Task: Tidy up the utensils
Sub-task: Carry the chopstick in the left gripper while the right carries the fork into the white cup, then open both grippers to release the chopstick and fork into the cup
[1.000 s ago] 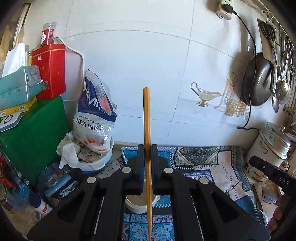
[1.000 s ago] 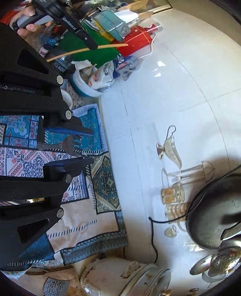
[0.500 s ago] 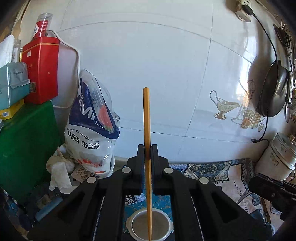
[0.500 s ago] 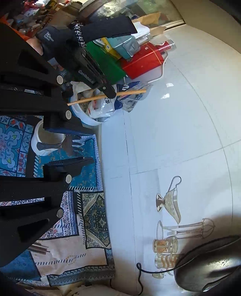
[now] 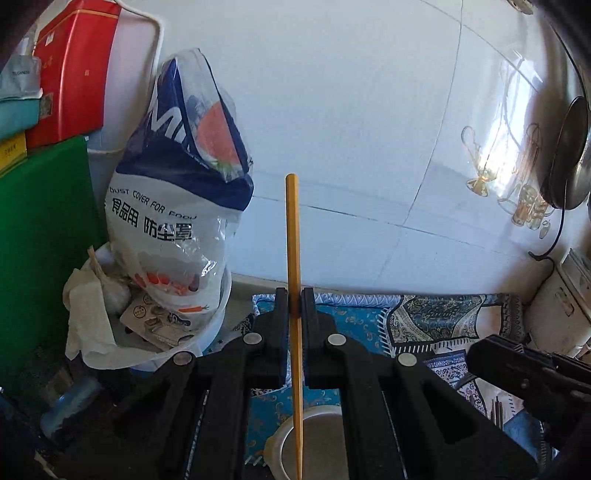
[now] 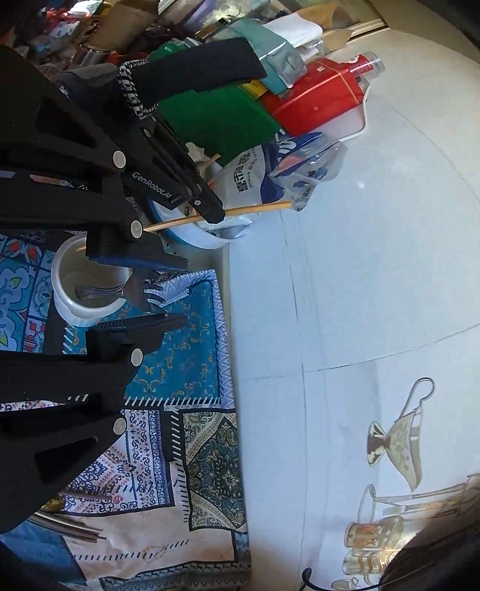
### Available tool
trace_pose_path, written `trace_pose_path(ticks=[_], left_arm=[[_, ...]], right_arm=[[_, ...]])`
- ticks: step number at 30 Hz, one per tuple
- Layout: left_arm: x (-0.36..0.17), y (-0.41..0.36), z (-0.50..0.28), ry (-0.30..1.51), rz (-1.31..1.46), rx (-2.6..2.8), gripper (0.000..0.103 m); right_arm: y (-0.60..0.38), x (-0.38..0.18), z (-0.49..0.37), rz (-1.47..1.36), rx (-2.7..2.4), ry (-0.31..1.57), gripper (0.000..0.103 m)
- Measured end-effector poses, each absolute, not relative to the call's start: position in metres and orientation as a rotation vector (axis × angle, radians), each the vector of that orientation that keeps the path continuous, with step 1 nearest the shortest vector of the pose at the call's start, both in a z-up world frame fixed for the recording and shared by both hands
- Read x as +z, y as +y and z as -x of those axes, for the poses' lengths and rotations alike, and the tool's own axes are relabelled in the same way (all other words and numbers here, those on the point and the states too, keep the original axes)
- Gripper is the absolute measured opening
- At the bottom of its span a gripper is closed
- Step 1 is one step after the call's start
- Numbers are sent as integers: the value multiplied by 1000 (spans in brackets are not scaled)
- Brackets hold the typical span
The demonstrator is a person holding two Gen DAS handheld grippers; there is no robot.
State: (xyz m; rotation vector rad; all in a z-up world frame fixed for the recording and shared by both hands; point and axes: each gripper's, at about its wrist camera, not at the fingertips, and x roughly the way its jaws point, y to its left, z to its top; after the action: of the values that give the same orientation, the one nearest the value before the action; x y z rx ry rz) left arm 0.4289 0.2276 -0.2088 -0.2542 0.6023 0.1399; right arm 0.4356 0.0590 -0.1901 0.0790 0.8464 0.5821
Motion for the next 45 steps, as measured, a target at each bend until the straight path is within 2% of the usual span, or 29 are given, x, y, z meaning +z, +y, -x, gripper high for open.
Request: trace_pose_path(ticks=[8, 14, 28, 31, 33, 38, 42, 45], left_arm=[[-229, 239, -418, 717, 299, 103, 4], [-236, 236, -409, 793, 286, 86, 5], [-195, 218, -376, 786, 234, 111, 5], [-182, 210, -368, 775, 227, 116, 6], [-175, 202, -363, 764, 222, 119, 9], [-165, 178, -359, 753, 213, 128, 29], [-162, 153, -362, 755, 199, 116, 37], [-162, 132, -364, 761, 191, 100, 43]], right_arm=[[78, -228, -444, -26, 579, 984, 21], [85, -233, -444, 5, 587, 1052, 22], [58, -199, -423, 35, 616, 986, 24], [44, -187, -416, 53, 612, 948, 30], [31, -178, -412, 64, 602, 913, 35], [-2, -161, -405, 78, 564, 853, 44], [-34, -155, -401, 90, 525, 817, 50], [-58, -155, -400, 84, 498, 811, 51]])
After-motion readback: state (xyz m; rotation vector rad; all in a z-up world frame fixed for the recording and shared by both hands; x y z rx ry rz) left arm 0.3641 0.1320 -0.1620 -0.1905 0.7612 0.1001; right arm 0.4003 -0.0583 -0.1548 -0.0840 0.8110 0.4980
